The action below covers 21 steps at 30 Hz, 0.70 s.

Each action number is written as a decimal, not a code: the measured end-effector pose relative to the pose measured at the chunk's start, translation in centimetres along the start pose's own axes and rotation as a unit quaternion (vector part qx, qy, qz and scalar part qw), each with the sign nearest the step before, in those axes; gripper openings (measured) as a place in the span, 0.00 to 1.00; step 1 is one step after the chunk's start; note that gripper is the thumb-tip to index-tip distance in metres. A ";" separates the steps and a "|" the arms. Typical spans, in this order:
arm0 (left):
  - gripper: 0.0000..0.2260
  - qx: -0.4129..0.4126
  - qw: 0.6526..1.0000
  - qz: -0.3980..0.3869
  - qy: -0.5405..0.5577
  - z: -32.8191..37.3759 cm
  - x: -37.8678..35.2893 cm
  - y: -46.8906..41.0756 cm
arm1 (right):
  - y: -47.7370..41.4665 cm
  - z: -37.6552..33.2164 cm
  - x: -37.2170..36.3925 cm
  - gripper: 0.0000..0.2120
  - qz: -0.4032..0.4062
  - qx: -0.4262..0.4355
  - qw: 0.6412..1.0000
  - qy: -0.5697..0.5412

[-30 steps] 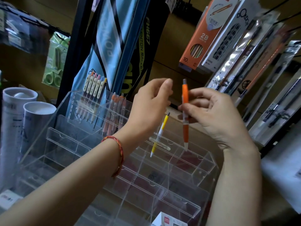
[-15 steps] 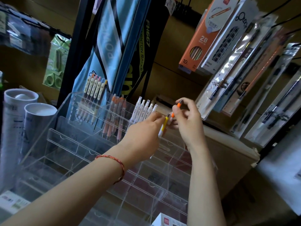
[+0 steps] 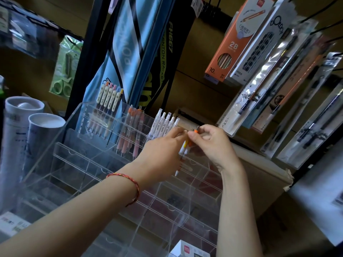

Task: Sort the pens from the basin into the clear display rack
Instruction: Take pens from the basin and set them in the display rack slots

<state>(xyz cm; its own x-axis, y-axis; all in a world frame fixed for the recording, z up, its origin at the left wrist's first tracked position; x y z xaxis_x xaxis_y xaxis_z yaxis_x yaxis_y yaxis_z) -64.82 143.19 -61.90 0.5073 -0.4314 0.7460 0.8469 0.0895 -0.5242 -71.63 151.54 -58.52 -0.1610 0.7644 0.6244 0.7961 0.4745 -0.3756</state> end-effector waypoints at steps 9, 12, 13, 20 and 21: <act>0.26 -0.046 0.997 0.025 0.062 0.5 1.5 0.9 | 1.1 0.1 -1.5 0.11 -0.092 -0.074 0.964 0.238; 0.18 -0.093 0.985 0.123 0.073 0.2 4.5 3.3 | 1.9 -2.7 0.5 0.25 0.036 -0.027 0.985 0.169; 0.16 -0.086 0.985 0.126 0.077 -0.9 5.0 4.2 | 2.3 -4.7 1.6 0.23 0.103 0.026 0.984 0.144; 0.12 0.149 0.982 0.057 0.104 -15.9 5.3 15.4 | 7.3 -14.3 -15.6 0.04 -0.162 0.183 0.930 -0.273; 0.13 0.207 0.971 0.058 0.103 -18.7 5.4 18.6 | 9.8 -14.2 -21.2 0.05 -0.269 0.125 0.905 -0.305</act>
<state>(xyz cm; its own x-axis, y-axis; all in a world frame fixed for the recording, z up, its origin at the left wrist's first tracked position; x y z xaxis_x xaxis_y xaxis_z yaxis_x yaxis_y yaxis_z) -49.33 125.78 -75.32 0.5969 -0.5631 0.5715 0.7988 0.4840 -0.3574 -52.19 133.76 -65.72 -0.8386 0.4564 0.2975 0.3625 0.8750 -0.3209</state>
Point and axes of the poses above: each hand's wrist, its own y-axis away from the middle knuckle, its own x-axis out of the back of the hand, z = x × y, the point moved 9 cm from there along -y, towards the middle knuckle, and after that the axes turned 1 degree about x, right-handed, at the moved point
